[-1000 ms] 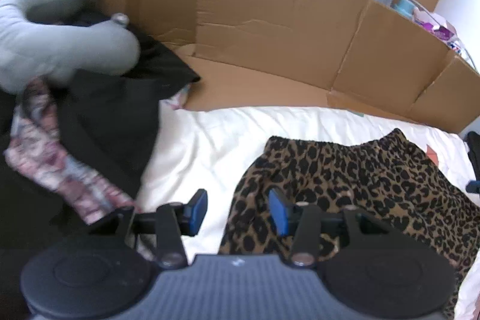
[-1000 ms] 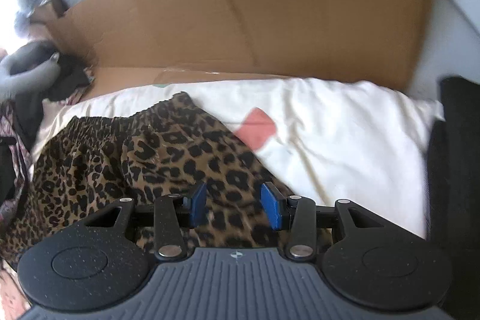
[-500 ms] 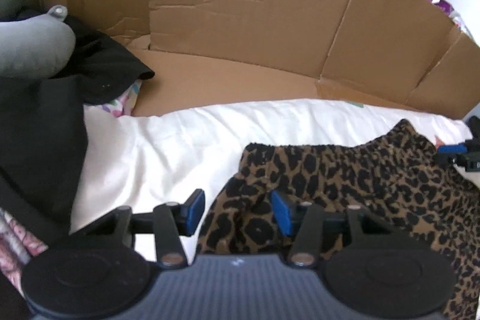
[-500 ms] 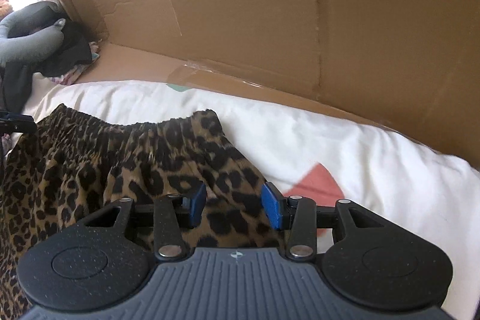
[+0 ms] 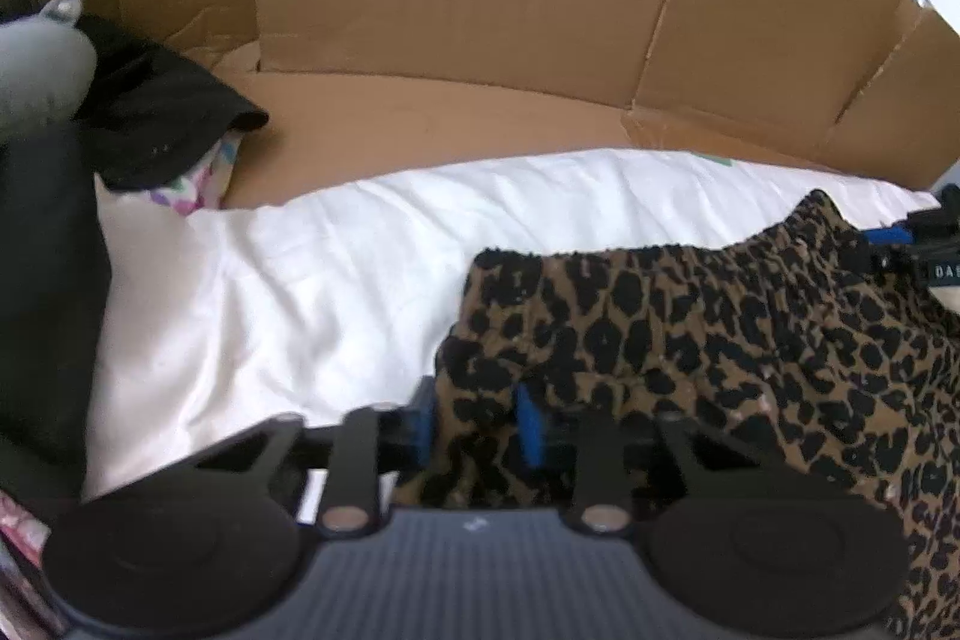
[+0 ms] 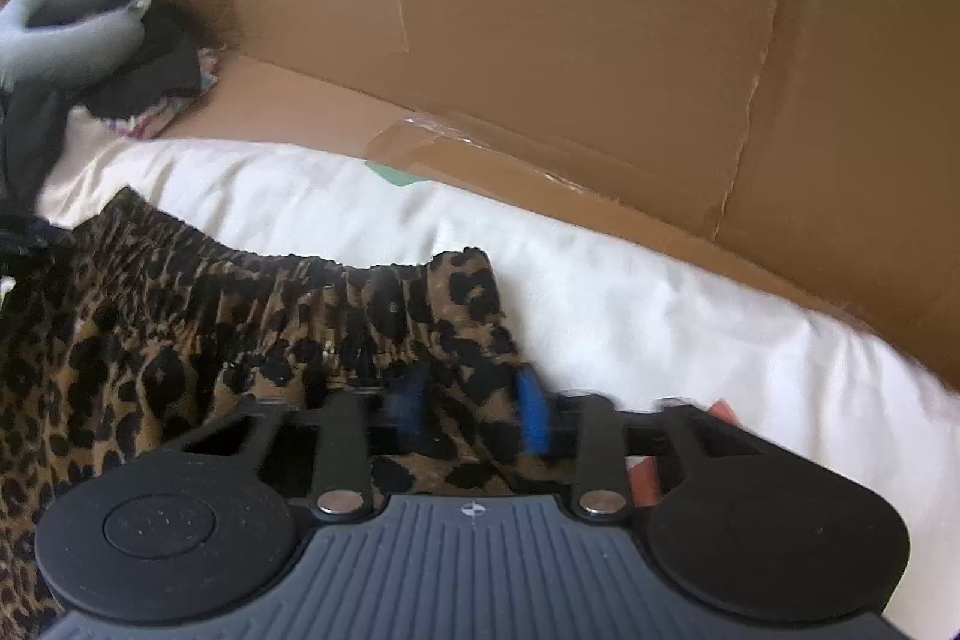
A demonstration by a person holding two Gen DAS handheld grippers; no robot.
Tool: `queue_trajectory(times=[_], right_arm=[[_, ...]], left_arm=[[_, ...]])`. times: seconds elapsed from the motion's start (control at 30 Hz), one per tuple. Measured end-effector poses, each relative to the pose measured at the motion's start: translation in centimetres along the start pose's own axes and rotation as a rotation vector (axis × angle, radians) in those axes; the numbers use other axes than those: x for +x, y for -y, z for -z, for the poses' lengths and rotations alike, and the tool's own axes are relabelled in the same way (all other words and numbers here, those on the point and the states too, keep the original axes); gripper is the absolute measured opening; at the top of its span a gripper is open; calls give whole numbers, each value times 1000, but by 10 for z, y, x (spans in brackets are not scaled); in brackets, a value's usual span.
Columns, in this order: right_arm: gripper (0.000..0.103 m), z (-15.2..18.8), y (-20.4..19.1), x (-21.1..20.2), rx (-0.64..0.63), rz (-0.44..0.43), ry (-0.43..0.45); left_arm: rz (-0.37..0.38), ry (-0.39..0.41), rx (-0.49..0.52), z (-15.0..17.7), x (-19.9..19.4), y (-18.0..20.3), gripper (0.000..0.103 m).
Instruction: Fold clothes
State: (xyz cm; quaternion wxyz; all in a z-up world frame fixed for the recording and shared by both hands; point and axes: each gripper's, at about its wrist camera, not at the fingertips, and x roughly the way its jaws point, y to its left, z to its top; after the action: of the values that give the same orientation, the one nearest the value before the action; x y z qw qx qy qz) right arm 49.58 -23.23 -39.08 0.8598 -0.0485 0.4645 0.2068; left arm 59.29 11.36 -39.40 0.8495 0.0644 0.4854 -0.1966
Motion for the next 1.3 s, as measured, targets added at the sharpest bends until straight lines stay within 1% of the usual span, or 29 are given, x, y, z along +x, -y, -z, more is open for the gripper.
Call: queue_trajectory(times=[0.03, 0.07, 0.17, 0.3, 0.43, 0.57, 0.63, 0.7, 0.77, 0.8, 0.83, 0.87, 0.93, 1.0, 1.03, 1.07, 1.1, 1.17, 1.3], right_arm=[[6, -1, 0, -1, -10, 12, -2], [6, -3, 0, -2, -20, 25, -4], [5, -7, 1, -7, -33, 54, 15], [4, -14, -1, -10, -52, 100, 41], [3, -23, 1, -10, -56, 162, 54], [3, -27, 3, -8, -70, 227, 55], [3, -26, 3, -3, -62, 235, 45], [6, -25, 3, 3, -54, 243, 35], [13, -22, 4, 9, -23, 226, -15], [17, -21, 3, 5, -25, 229, -14], [27, -19, 5, -2, -21, 225, 0], [31, -18, 6, -10, -16, 221, 14], [32, -18, 11, -28, 3, 199, 38], [33, -16, 14, -46, 12, 170, 60], [33, -15, 14, -55, 12, 152, 71], [33, -11, 13, -63, 13, 129, 76], [34, -8, 11, -70, 14, 106, 81], [34, 4, 4, -78, 24, 79, 82], [34, 30, -14, -78, 40, 42, 75]], left_arm=[[-6, 8, 16, 0, -2, 2, 14], [-11, 20, 28, -1, -4, 4, 11], [-10, 51, 32, 0, -10, 3, 8], [-14, 71, 46, 1, -11, 4, 8], [-3, 103, 46, -5, -9, 7, 7], [-17, 118, 86, -10, -5, 14, 7], [-40, 97, 98, -11, 3, 16, 8], [-67, 59, 98, -11, 11, 17, 17], [-83, 45, 90, -12, 10, 17, 21], [-87, 40, 83, -12, 8, 17, 28], [-90, 34, 76, -12, 4, 16, 32], [-96, 34, 74, -11, -1, 16, 35], [-119, 45, 86, -7, -13, 17, 35], [-139, 63, 94, -4, -25, 20, 38], [-140, 73, 95, -3, -31, 23, 38], [-129, 84, 95, 0, -36, 26, 40], [-116, 94, 95, 2, -41, 31, 45], [-90, 102, 98, 7, -46, 44, 49], [-23, 117, 94, 15, -52, 71, 51]])
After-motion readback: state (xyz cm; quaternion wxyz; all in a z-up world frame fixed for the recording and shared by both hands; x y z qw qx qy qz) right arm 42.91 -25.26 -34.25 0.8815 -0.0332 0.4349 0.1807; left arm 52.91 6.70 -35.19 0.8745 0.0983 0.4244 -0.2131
